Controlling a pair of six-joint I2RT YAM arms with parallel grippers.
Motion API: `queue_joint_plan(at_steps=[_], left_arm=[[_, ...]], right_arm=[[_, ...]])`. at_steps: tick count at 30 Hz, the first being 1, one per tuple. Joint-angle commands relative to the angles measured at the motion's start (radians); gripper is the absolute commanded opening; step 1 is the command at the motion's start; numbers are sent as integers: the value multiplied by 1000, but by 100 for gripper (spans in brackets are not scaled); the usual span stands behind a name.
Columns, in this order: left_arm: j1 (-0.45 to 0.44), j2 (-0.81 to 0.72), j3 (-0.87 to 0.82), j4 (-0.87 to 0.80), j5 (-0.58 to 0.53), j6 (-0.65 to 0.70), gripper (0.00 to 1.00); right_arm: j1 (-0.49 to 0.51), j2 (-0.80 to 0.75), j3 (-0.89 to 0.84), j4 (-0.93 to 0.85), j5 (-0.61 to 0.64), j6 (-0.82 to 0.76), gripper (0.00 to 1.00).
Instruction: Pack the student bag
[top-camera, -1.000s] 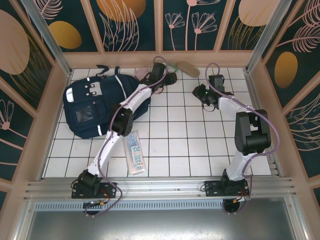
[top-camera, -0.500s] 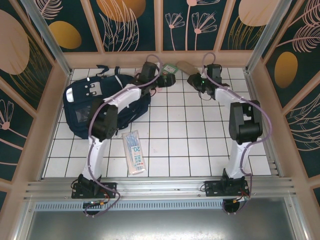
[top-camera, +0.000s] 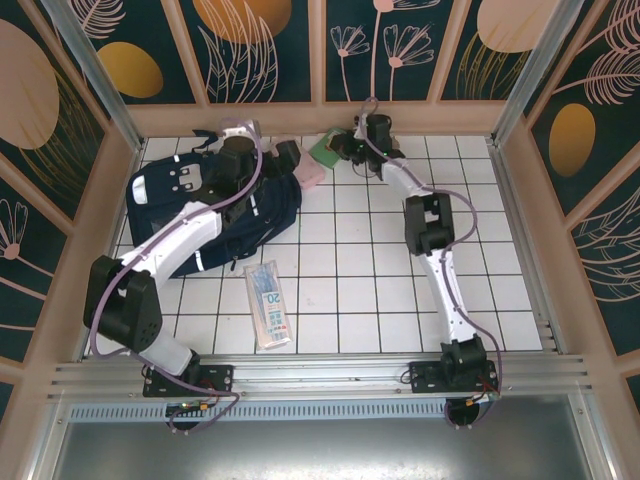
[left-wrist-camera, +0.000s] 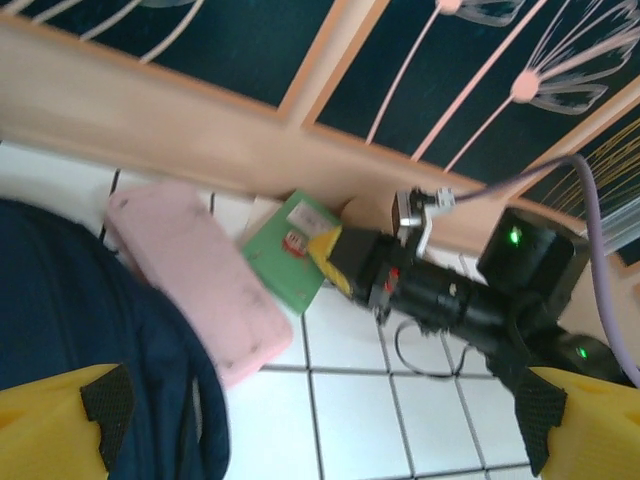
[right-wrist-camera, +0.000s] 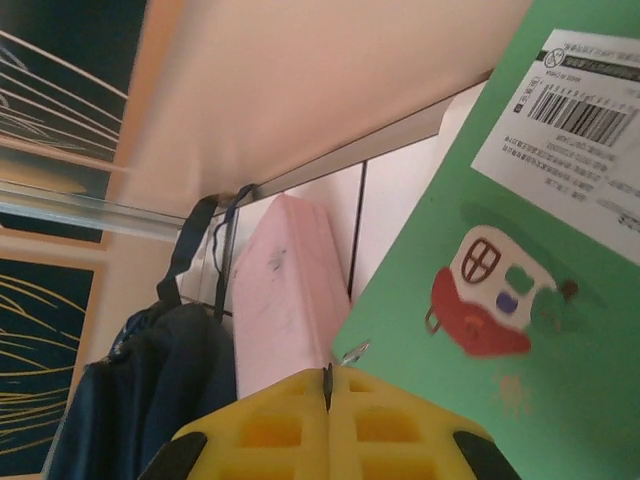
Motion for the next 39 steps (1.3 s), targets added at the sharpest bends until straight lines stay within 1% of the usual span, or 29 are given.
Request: queue_joint_plan(at_steps=[1,4,7,14,16,19,22,24,26,29,32,33,35,36,39], left_arm=[[-3,-48,-70,-44,4,-28,99],[-3,-66,-91,-79,0,-26,99],[-3,-76,-97,-98,16,-22,99],[-2,-80,-100,-128,45,-22,98],[-3,-91,-103,-140,49,-22,98],[-2,-116,-118,-147,40,-15,98],[-3,-136,-129,-157,29,-7,99],[-2,-145,-135,-158,29,-7,98],[-3,-155,-137,-159,27,-4,99],[-2,-166,-136,-162,17,0,99],[-2,-173,-131,-167,4,5,98],[-2,-175,-129,-167,0,8,98],[-1,-174,-130,-168,-8,7,98],[1,-170,-127,-173,-12,-2,99],[12,-149,-118,-185,43,-25,99]], right_arm=[[4,97,146,7,31,120,0],[17,113,148,-58,114,104,0],[29,110,149,-174,186,47,0],[48,105,146,-454,306,-66,0],[57,87,137,-547,369,-123,0],[68,27,70,-609,472,-203,0],[72,4,72,-689,520,-257,0],[72,-19,43,-729,523,-281,0],[74,-64,-39,-735,509,-306,0],[88,-164,-215,-710,489,-330,0],[111,-335,-489,-615,478,-328,0],[121,-412,-606,-559,462,-318,0],[145,-530,-776,-487,369,-288,0],[163,-583,-831,-477,323,-282,0],[210,-735,-918,-458,340,-283,0]])
